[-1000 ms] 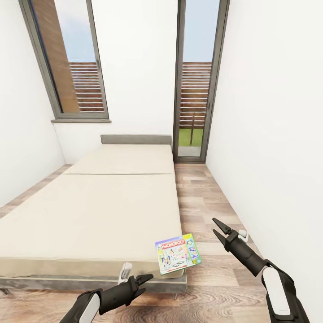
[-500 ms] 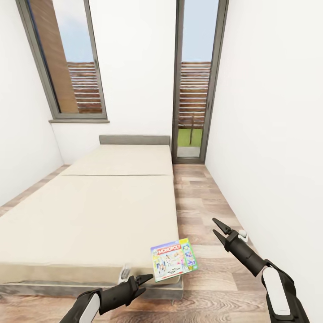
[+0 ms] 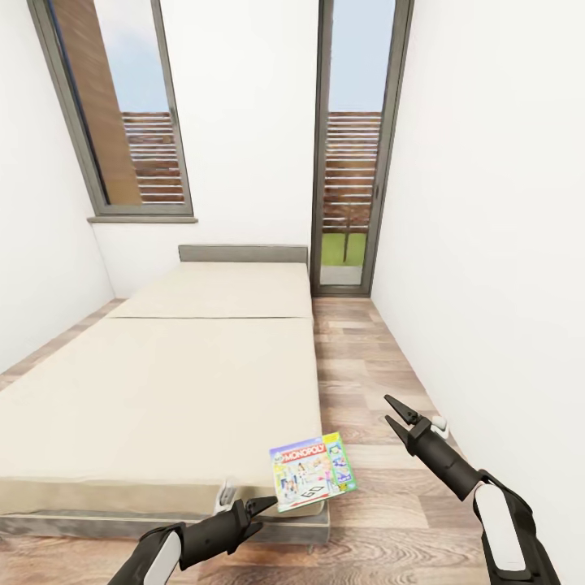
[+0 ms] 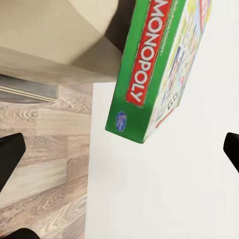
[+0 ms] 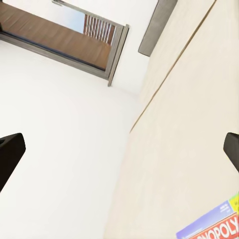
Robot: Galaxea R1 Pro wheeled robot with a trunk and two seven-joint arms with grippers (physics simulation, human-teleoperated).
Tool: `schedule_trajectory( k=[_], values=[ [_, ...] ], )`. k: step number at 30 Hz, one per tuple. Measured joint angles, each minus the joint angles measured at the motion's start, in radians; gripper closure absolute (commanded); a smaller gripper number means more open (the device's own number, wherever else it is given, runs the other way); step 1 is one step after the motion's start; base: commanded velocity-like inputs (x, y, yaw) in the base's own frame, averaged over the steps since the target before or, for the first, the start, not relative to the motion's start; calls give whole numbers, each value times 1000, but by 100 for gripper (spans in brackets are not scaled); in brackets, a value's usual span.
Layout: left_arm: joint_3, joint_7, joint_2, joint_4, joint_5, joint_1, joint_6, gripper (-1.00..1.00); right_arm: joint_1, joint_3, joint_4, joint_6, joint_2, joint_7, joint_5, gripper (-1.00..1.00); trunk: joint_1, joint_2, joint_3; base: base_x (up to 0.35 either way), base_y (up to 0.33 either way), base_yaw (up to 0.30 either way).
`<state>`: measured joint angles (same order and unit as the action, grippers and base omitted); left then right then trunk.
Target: Put all the toys in the child's room - the three board games (two on the bed and one on the table), the two jigsaw puzzles on the table, and the tennis ball on the table - inside the toy box on the table in the child's room.
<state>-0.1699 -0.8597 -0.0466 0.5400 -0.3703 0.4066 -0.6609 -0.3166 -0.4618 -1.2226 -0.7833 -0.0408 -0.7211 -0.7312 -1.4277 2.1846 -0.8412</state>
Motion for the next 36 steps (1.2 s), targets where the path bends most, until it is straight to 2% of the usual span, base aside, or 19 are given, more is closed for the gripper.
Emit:
schedule_trajectory(
  k=[10,27,36],
  values=[
    [0,0,0,0,0,0,-1,-100,0,0,0,0,0,-1,-1,-100,0,0,0,0,-153,0],
    [0,0,0,0,0,0,-2,-100,0,0,0,1,0,-1,-3,-100,0,0,0,3,-10,0],
    [0,0,0,0,0,0,-1,-100,0,0,0,1,0,-2,-3,-100,0,0,0,124,14,0]
  ],
)
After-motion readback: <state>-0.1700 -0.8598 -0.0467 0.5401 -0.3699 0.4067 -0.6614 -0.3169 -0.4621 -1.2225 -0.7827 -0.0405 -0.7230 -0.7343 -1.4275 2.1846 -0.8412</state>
